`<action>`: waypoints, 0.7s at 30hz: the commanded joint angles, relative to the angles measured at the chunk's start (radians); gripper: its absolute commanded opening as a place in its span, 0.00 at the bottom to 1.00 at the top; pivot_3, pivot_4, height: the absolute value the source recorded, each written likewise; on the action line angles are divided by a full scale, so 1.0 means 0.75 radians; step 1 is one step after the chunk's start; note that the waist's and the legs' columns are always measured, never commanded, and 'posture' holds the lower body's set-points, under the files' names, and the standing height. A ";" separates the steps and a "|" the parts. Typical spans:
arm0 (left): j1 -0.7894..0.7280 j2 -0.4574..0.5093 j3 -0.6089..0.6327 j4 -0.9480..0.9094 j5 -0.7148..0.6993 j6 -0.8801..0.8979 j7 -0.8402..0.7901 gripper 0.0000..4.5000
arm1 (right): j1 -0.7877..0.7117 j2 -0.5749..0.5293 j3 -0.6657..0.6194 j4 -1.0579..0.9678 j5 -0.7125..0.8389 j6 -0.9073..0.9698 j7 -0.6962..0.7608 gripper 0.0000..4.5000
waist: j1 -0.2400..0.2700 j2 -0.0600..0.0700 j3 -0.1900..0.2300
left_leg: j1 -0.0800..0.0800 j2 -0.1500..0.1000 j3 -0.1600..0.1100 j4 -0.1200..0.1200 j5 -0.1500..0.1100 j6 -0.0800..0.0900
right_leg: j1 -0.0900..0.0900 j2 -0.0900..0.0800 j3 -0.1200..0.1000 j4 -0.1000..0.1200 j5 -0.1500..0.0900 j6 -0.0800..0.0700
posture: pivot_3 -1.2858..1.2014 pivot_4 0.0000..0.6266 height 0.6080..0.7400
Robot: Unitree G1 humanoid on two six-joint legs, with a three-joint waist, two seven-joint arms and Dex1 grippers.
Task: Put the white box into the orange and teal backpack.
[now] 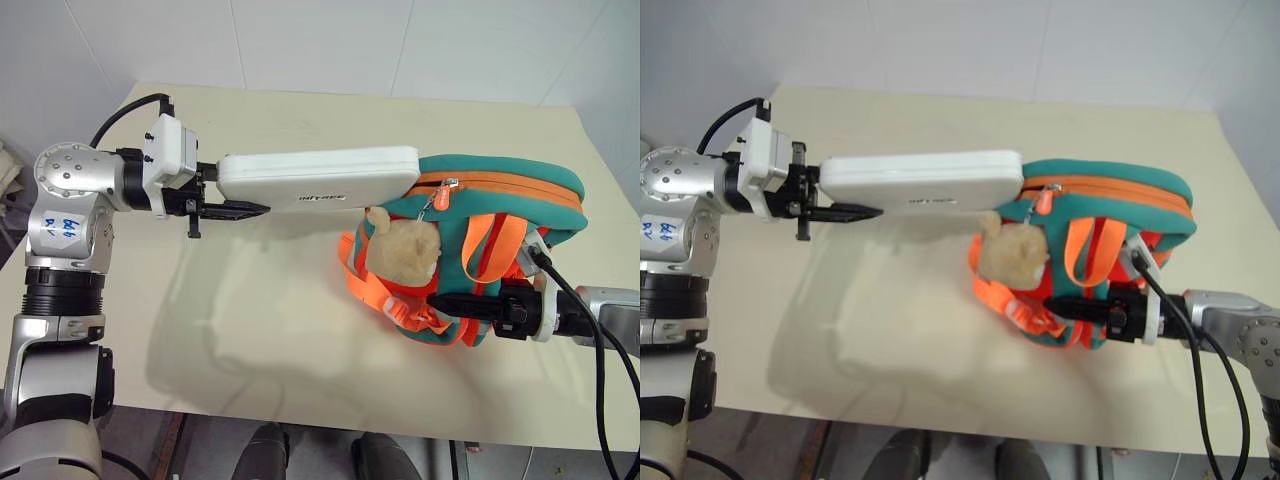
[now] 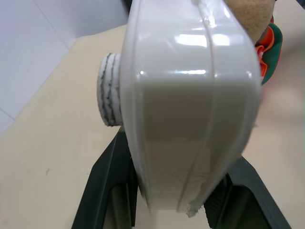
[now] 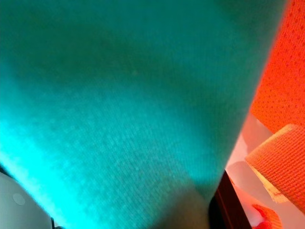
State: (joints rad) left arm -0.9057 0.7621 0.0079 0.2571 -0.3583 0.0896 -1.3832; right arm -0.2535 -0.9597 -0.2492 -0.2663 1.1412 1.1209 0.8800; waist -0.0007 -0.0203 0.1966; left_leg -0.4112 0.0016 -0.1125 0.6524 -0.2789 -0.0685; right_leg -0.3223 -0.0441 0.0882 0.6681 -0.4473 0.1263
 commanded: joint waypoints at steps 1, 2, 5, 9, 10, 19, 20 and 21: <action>-0.039 -0.010 -0.078 -0.001 0.026 -0.026 -0.106 0.30 | -0.016 -0.006 -0.031 -0.022 0.020 0.016 0.011 0.01 | 0.000 0.000 0.000 | 0.000 0.000 0.000 0.000 0.000 0.000 | 0.000 0.000 0.000 0.000 0.000 0.000 | 0.52 0.24 1.00; -0.045 -0.009 -0.082 0.006 0.028 -0.026 -0.116 0.30 | -0.016 -0.007 -0.032 -0.021 0.020 0.017 0.012 0.01 | 0.000 0.000 0.000 | 0.000 0.000 0.000 0.000 0.000 0.000 | 0.000 0.000 0.000 0.000 0.000 0.000 | 0.52 0.24 1.00; -0.102 -0.011 -0.150 0.078 0.095 -0.077 -0.181 0.30 | -0.018 -0.008 -0.032 -0.021 0.019 0.020 0.014 0.01 | -0.002 0.000 0.000 | 0.000 0.000 0.000 0.000 0.000 0.000 | 0.000 0.000 0.000 0.000 0.000 0.000 | 0.52 0.24 1.00; -0.165 -0.049 -0.202 0.143 0.151 -0.089 -0.179 0.30 | -0.029 0.000 -0.028 -0.022 0.020 0.024 0.009 0.01 | -0.005 0.000 0.000 | 0.000 -0.001 0.000 0.000 0.001 0.000 | -0.001 0.001 0.000 0.002 0.000 0.000 | 0.52 0.24 1.00; -0.174 -0.060 -0.211 0.150 0.160 -0.089 -0.180 0.30 | -0.031 0.001 -0.027 -0.022 0.019 0.025 0.008 0.01 | -0.008 0.000 0.000 | 0.000 -0.001 0.000 0.000 0.001 0.000 | -0.001 0.001 0.000 0.002 0.000 0.000 | 0.52 0.24 1.00; -0.337 -0.248 -0.307 0.186 0.290 0.114 0.017 0.30 | -0.033 0.008 -0.029 -0.027 0.024 0.025 -0.001 0.01 | -0.003 0.000 0.000 | 0.000 -0.001 0.000 0.000 0.001 0.000 | -0.001 0.001 0.000 0.001 0.000 0.000 | 0.52 0.24 1.00; -0.369 -0.288 -0.318 0.183 0.288 0.165 0.033 0.30 | -0.036 0.010 -0.027 -0.026 0.023 0.024 -0.002 0.01 | 0.003 -0.001 0.000 | -0.001 -0.002 0.000 0.000 0.001 0.000 | -0.001 0.001 0.000 0.001 0.000 0.000 | 0.52 0.24 1.00; -0.387 -0.314 -0.322 0.179 0.284 0.197 0.039 0.30 | -0.037 0.011 -0.025 -0.024 0.021 0.023 -0.002 0.01 | 0.005 -0.001 0.000 | -0.001 -0.002 -0.001 0.001 0.001 0.001 | 0.000 0.000 -0.001 0.002 0.000 0.000 | 0.52 0.24 1.00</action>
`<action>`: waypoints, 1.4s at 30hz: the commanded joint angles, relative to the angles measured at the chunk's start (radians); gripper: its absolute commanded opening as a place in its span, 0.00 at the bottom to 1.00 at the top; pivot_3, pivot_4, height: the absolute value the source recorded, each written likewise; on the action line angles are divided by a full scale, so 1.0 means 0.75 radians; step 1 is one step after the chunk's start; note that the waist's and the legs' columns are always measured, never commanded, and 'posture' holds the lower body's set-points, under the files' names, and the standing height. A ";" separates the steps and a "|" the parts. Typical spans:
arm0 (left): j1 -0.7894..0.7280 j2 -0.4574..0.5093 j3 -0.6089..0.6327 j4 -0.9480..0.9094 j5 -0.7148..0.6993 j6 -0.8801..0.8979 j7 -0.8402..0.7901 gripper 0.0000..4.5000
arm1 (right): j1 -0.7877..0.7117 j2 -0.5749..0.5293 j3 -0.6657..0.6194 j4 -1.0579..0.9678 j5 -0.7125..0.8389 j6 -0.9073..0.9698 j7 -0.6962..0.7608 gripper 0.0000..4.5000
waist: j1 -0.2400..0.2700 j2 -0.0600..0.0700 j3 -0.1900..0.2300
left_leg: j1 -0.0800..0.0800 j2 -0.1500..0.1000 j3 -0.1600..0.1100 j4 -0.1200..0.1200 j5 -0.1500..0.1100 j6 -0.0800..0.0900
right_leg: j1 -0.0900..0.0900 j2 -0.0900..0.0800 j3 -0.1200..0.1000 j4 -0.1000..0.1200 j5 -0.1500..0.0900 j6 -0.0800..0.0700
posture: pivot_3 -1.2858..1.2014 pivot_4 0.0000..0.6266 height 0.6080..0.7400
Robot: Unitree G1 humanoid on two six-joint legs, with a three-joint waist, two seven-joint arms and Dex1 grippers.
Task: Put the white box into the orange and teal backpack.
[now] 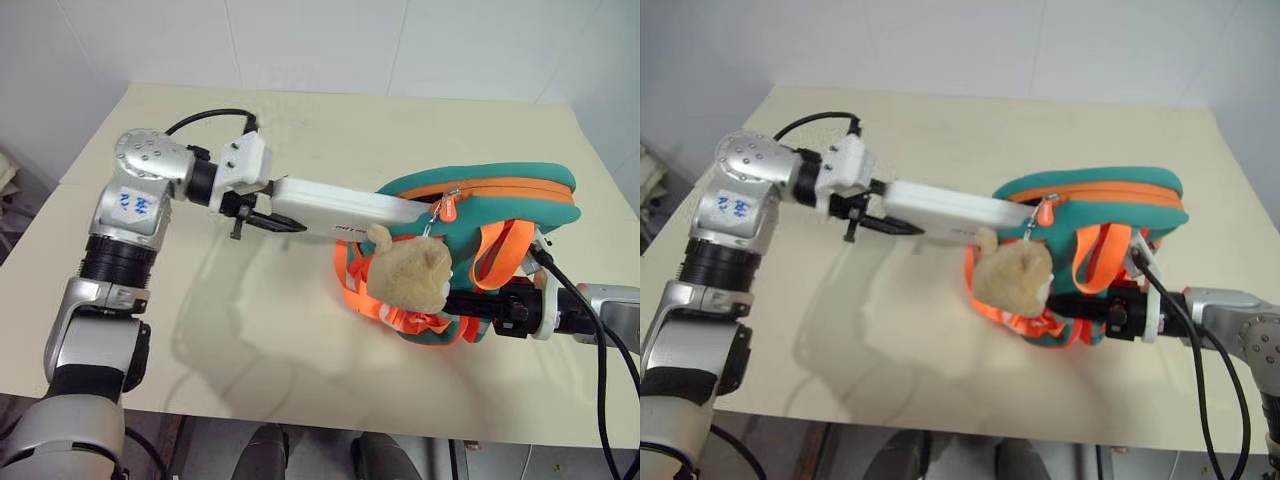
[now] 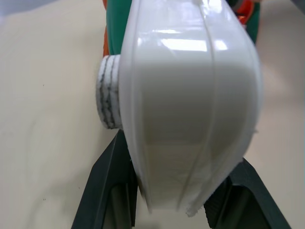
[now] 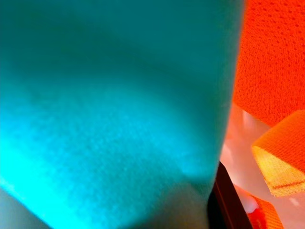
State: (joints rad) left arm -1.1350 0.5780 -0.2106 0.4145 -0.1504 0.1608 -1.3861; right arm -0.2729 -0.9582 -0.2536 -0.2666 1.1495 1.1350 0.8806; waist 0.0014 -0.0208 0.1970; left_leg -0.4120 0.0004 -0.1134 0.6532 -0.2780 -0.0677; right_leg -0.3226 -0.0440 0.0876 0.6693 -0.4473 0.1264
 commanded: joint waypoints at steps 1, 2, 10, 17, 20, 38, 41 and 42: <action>-0.110 -0.104 -0.050 -0.030 0.022 0.134 0.057 0.30 | -0.017 0.013 -0.016 -0.022 0.010 0.005 -0.004 0.01 | 0.001 0.000 0.000 | -0.001 -0.001 0.000 0.000 0.000 0.001 | 0.000 0.000 0.000 0.000 0.001 0.001 | 0.52 0.24 1.00; -0.137 -0.145 -0.060 -0.027 0.028 0.165 0.078 0.30 | -0.023 0.017 -0.012 -0.020 0.008 0.005 -0.005 0.01 | -0.001 0.000 0.000 | -0.001 -0.001 0.000 0.000 0.001 0.001 | 0.000 -0.001 0.001 -0.001 0.001 0.002 | 0.52 0.24 1.00; -0.263 -0.461 -0.130 0.005 0.044 0.369 0.196 0.30 | -0.049 0.052 -0.001 -0.025 -0.001 0.003 -0.018 0.01 | -0.006 -0.001 0.001 | -0.012 -0.005 0.000 0.003 0.001 0.001 | -0.007 0.001 -0.001 -0.001 0.001 0.003 | 0.52 0.24 1.00; -0.225 -0.549 -0.171 0.001 0.075 0.395 0.219 0.30 | -0.019 0.074 -0.026 -0.058 0.016 0.009 -0.050 0.01 | -0.002 -0.001 0.001 | -0.013 -0.005 0.001 0.005 0.001 0.002 | -0.006 0.000 -0.003 -0.003 0.001 0.003 | 0.52 0.24 1.00; -0.213 -0.548 -0.174 0.025 0.095 0.368 0.233 0.30 | -0.001 0.080 -0.042 -0.069 0.024 0.011 -0.062 0.01 | -0.002 -0.001 0.001 | -0.013 -0.005 0.001 0.006 0.001 0.002 | -0.006 0.000 -0.003 -0.001 0.001 0.003 | 0.52 0.24 1.00; -0.091 0.028 0.211 -0.202 -0.247 0.498 -0.069 0.99 | -0.030 0.095 -0.017 -0.038 0.000 -0.003 -0.067 0.01 | -0.011 0.000 0.001 | -0.012 -0.001 0.001 0.008 0.001 0.002 | -0.008 0.000 -0.002 0.005 0.002 0.003 | 0.52 0.24 1.00; -0.016 0.142 0.242 -0.306 -0.315 0.565 -0.131 0.99 | -0.040 0.098 -0.007 -0.029 -0.011 -0.005 -0.060 0.01 | -0.011 0.000 0.001 | -0.012 0.000 0.000 0.010 0.001 0.002 | -0.007 0.000 -0.002 0.006 0.002 0.003 | 0.52 0.24 1.00; -0.001 0.161 0.248 -0.335 -0.335 0.582 -0.140 0.99 | -0.042 0.097 -0.005 -0.025 -0.014 -0.006 -0.055 0.01 | -0.011 0.000 0.001 | -0.012 0.000 0.000 0.011 0.001 0.001 | -0.007 0.000 -0.002 0.007 0.002 0.003 | 0.52 0.24 1.00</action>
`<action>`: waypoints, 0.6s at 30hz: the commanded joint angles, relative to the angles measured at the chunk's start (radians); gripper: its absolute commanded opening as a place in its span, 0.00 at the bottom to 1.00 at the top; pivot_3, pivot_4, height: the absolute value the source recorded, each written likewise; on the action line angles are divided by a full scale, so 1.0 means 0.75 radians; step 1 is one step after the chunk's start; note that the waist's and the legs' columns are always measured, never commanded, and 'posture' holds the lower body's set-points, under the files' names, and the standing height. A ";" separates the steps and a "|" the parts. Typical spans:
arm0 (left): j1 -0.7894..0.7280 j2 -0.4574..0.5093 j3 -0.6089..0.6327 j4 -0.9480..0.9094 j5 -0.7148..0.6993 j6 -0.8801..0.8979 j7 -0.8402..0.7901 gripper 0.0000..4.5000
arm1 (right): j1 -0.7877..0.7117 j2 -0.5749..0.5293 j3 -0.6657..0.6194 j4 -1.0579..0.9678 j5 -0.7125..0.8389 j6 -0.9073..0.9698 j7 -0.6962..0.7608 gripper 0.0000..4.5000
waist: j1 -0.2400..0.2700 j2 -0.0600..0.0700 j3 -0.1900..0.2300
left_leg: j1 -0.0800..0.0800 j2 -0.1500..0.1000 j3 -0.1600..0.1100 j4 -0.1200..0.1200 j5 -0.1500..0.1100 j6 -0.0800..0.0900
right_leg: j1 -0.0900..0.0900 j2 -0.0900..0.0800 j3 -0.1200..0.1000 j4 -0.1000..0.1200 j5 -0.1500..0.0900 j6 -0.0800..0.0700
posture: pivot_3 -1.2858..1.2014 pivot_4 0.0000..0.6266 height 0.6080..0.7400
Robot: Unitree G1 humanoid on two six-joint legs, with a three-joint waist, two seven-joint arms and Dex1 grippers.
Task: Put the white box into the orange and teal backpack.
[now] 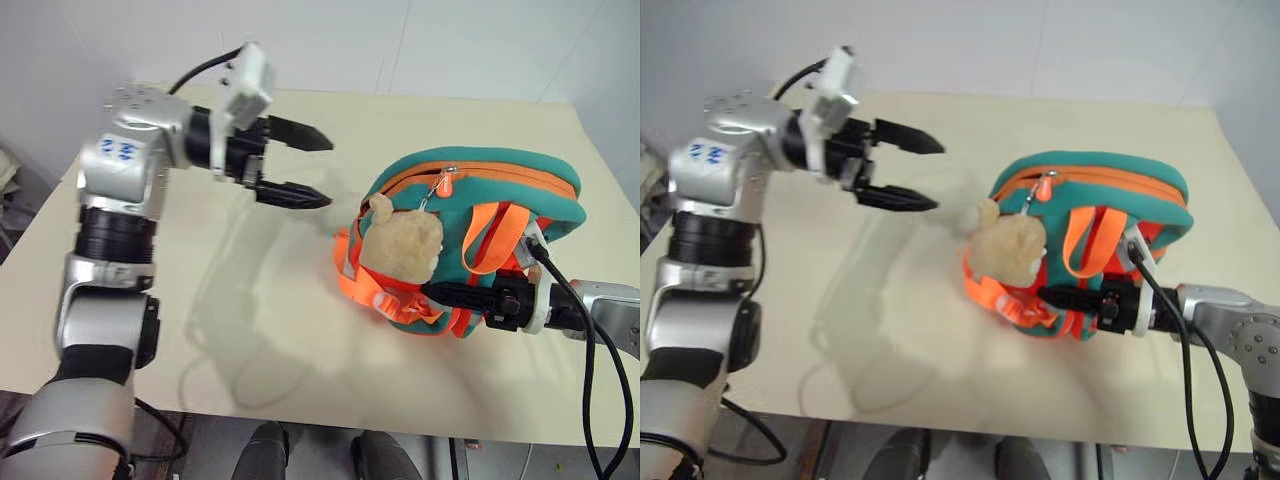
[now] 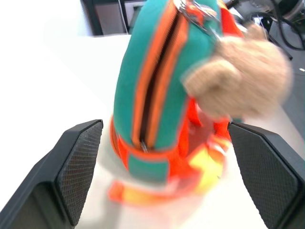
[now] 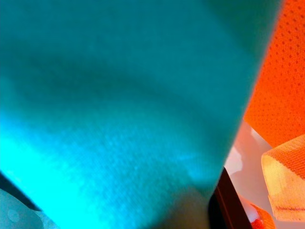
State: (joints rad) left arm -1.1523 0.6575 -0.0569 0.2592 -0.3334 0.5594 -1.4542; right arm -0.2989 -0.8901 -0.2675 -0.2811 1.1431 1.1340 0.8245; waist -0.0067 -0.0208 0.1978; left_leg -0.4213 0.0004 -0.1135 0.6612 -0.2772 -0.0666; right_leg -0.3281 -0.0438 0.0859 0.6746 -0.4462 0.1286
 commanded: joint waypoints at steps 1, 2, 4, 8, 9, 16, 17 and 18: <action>0.045 0.079 0.057 -0.182 -0.130 0.090 -0.057 0.99 | -0.011 0.008 0.018 -0.003 -0.010 -0.005 0.022 0.01 | 0.003 0.000 0.000 | 0.000 0.000 0.000 0.001 0.000 0.000 | 0.000 0.000 0.000 0.000 0.000 0.000 | 0.52 0.24 1.00; 0.059 0.094 0.066 -0.219 -0.157 0.118 -0.059 0.99 | -0.014 0.008 0.021 -0.001 -0.013 -0.006 0.024 0.01 | 0.004 0.000 0.000 | 0.000 0.000 -0.001 0.001 0.000 0.000 | 0.000 0.000 0.000 0.001 0.000 0.000 | 0.52 0.24 1.00; 0.089 0.102 0.089 -0.320 -0.233 0.193 -0.035 0.99 | -0.023 0.008 0.030 0.012 -0.022 -0.008 0.034 0.01 | 0.004 0.000 0.000 | 0.000 0.000 -0.001 0.002 0.000 0.000 | 0.001 0.000 -0.001 0.002 0.000 0.000 | 0.52 0.24 1.00; 0.184 -0.035 0.049 -0.543 -0.265 0.229 0.180 0.99 | -0.066 0.022 0.073 0.041 -0.051 -0.019 0.055 0.01 | 0.004 0.000 0.000 | 0.002 0.000 -0.001 0.002 0.001 0.001 | 0.002 0.000 0.000 0.003 0.000 0.001 | 0.52 0.24 1.00; 0.197 -0.069 0.030 -0.570 -0.256 0.227 0.224 0.99 | -0.075 0.025 0.080 0.047 -0.057 -0.020 0.060 0.01 | 0.004 0.000 0.000 | 0.002 0.000 -0.001 0.003 0.001 0.001 | 0.003 0.000 0.000 0.003 0.000 0.001 | 0.52 0.24 1.00; 0.237 -0.168 -0.113 -0.630 -0.185 0.168 0.357 0.99 | -0.098 0.033 0.094 0.063 -0.082 -0.025 0.082 0.01 | -0.009 0.000 0.000 | 0.002 0.000 0.000 0.002 0.003 0.002 | 0.003 0.001 0.002 0.002 0.003 0.002 | 0.52 0.24 1.00; 0.237 -0.177 -0.131 -0.631 -0.177 0.161 0.370 0.99 | -0.095 0.034 0.091 0.061 -0.083 -0.025 0.083 0.01 | -0.009 0.000 0.000 | 0.002 0.000 0.000 0.002 0.003 0.002 | 0.003 0.001 0.002 0.002 0.003 0.002 | 0.52 0.24 1.00; 0.236 -0.184 -0.156 -0.628 -0.151 0.133 0.380 0.99 | -0.090 0.034 0.087 0.058 -0.084 -0.025 0.083 0.01 | -0.009 0.000 0.000 | 0.002 0.000 0.000 0.002 0.003 0.002 | 0.003 0.001 0.002 0.001 0.003 0.002 | 0.52 0.24 1.00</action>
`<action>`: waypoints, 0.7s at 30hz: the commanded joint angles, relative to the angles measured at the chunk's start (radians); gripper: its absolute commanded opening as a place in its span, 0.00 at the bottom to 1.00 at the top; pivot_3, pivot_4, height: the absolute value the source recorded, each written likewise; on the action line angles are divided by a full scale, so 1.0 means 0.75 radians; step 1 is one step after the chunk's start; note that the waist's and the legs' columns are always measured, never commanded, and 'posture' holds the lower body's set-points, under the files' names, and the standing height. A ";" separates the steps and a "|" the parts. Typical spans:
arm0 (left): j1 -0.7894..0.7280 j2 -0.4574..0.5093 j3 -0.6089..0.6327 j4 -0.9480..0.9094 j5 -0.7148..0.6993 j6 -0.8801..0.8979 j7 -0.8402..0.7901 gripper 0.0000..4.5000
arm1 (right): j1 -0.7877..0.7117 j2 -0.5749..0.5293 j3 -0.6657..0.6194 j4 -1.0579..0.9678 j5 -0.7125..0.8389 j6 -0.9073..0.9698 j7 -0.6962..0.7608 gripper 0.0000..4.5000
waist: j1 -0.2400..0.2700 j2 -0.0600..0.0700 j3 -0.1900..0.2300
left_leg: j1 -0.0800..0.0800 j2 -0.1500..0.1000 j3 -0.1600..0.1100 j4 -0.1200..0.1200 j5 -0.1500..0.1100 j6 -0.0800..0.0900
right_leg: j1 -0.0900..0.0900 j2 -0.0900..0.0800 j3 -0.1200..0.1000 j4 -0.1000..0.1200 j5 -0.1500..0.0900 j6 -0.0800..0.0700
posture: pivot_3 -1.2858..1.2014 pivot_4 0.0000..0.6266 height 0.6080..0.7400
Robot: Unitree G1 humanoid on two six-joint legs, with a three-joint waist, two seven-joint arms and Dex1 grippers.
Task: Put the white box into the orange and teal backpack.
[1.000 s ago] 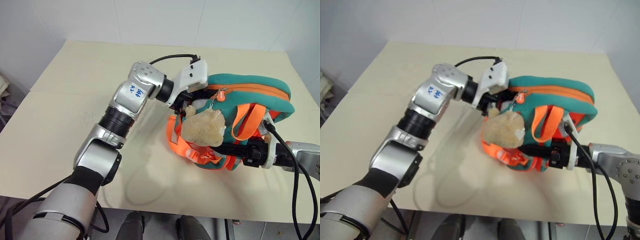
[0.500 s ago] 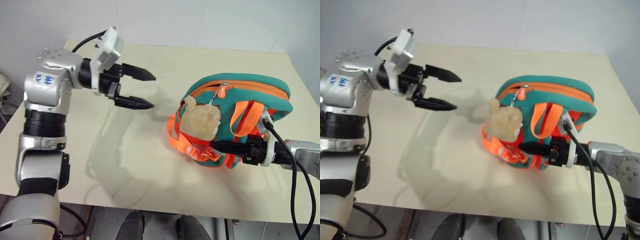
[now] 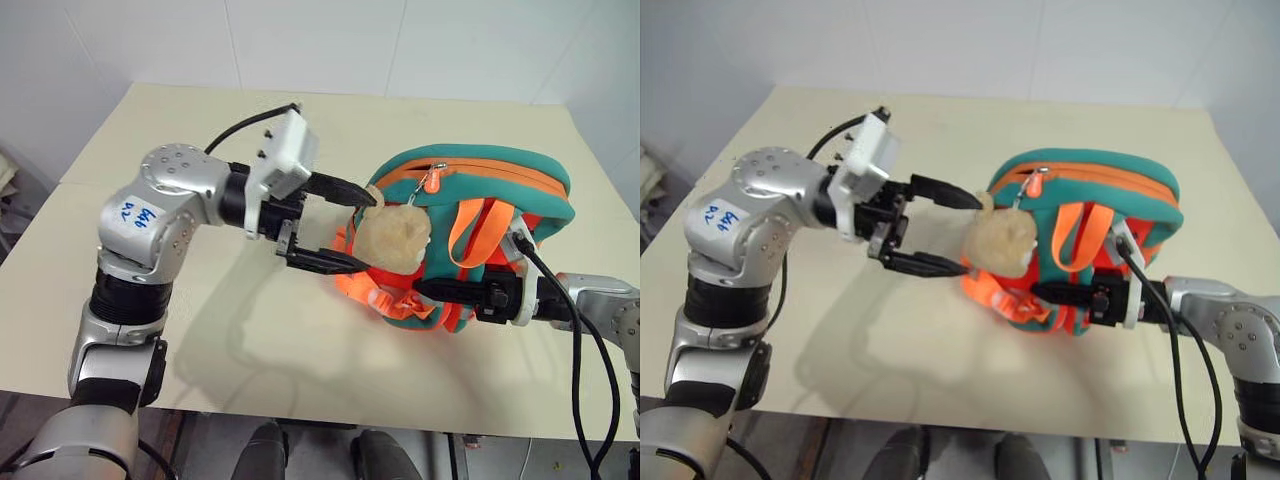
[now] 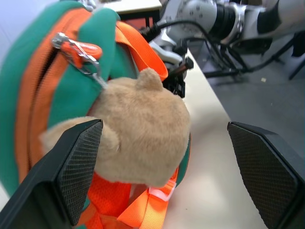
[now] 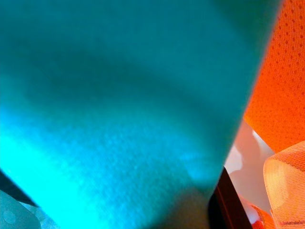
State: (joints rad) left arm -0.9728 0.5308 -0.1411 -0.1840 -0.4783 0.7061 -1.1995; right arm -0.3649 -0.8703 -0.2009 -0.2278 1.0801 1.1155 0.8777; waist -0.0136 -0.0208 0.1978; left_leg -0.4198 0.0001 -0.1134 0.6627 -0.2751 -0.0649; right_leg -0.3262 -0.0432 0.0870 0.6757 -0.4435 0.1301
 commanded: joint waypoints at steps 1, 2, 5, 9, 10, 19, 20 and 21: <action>-0.004 -0.018 -0.061 -0.032 0.061 -0.085 0.045 0.99 | -0.001 0.010 -0.003 -0.015 -0.001 0.000 0.012 0.01 | 0.001 0.000 0.000 | 0.000 0.000 0.000 0.000 0.000 0.000 | 0.000 0.000 0.000 -0.001 0.000 0.000 | 0.52 0.24 1.00; -0.007 -0.021 -0.094 -0.016 0.109 -0.132 0.060 0.99 | 0.006 0.011 -0.009 -0.020 0.002 0.000 0.009 0.01 | 0.001 0.000 0.000 | 0.000 0.000 0.000 0.000 0.000 0.000 | 0.000 0.000 0.000 -0.001 0.000 0.000 | 0.52 0.24 1.00; -0.016 -0.033 -0.147 0.026 0.202 -0.224 0.105 0.99 | 0.023 0.018 -0.022 -0.032 0.007 0.001 -0.002 0.01 | 0.003 0.000 0.000 | 0.000 -0.001 0.000 0.000 0.000 0.000 | 0.000 0.000 0.000 -0.002 0.000 0.000 | 0.52 0.24 1.00; -0.023 -0.054 -0.221 0.081 0.360 -0.383 0.175 0.99 | 0.031 0.027 -0.035 -0.041 0.013 0.000 -0.016 0.01 | 0.011 0.000 0.000 | 0.000 -0.002 0.000 0.000 0.000 0.000 | 0.000 0.000 0.000 -0.002 0.000 0.000 | 0.52 0.24 1.00; -0.020 -0.062 -0.231 0.092 0.389 -0.414 0.191 0.99 | 0.033 0.029 -0.038 -0.043 0.014 0.000 -0.021 0.01 | 0.015 0.000 0.000 | 0.000 -0.002 0.000 0.000 0.000 0.000 | 0.000 0.000 0.000 -0.002 0.001 0.001 | 0.52 0.24 1.00; -0.021 -0.130 -0.250 0.178 0.553 -0.620 0.309 0.85 | 0.034 0.043 -0.040 -0.044 0.020 -0.004 -0.040 0.01 | 0.020 0.000 0.000 | -0.001 -0.002 0.000 0.000 0.001 0.001 | 0.000 -0.001 0.001 -0.004 0.002 0.003 | 0.52 0.24 1.00; -0.023 -0.138 -0.245 0.184 0.561 -0.637 0.318 0.80 | 0.033 0.044 -0.039 -0.044 0.020 -0.004 -0.041 0.01 | 0.020 0.000 0.000 | -0.001 -0.002 0.000 0.000 0.001 0.001 | 0.000 -0.001 0.001 -0.004 0.002 0.003 | 0.52 0.24 1.00; -0.024 -0.144 -0.241 0.189 0.567 -0.651 0.322 0.73 | 0.032 0.044 -0.039 -0.044 0.021 -0.005 -0.042 0.01 | 0.020 0.000 0.000 | -0.001 -0.003 0.000 0.000 0.001 0.001 | 0.000 -0.001 0.001 -0.004 0.002 0.003 | 0.52 0.24 1.00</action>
State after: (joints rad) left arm -0.9731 0.4309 -0.3384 -0.0299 -0.0677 0.2448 -0.9807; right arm -0.3426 -0.8421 -0.2069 -0.2340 1.0813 1.1129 0.8477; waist 0.0014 -0.0209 0.1978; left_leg -0.4207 -0.0019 -0.1134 0.6627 -0.2744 -0.0640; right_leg -0.3258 -0.0443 0.0874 0.6727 -0.4419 0.1320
